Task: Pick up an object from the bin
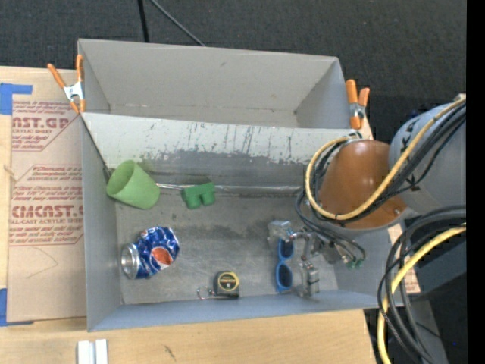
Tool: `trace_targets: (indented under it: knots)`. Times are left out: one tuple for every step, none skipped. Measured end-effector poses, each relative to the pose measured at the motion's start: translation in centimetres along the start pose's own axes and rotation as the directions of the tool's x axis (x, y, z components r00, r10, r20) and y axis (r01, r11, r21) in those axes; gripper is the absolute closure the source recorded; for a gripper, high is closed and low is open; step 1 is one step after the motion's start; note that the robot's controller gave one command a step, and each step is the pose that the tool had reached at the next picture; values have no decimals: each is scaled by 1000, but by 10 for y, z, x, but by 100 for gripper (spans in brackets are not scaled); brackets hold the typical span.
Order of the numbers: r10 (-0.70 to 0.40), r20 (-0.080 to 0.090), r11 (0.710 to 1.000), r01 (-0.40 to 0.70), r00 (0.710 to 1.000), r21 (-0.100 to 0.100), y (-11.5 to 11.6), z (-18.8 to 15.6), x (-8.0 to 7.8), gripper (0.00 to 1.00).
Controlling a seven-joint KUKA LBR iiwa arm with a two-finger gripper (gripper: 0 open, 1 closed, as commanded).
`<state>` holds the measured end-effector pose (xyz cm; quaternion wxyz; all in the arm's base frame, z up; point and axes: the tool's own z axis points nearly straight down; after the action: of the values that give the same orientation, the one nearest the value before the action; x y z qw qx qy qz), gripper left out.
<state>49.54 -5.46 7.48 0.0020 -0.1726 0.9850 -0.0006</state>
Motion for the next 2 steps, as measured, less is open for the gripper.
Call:
trace_targets:
  knots:
    - [-4,-2,1000,4,1000,-2,2,1,0,100]
    - [-50,4,999,50,999,2,-4,-106,2,100]
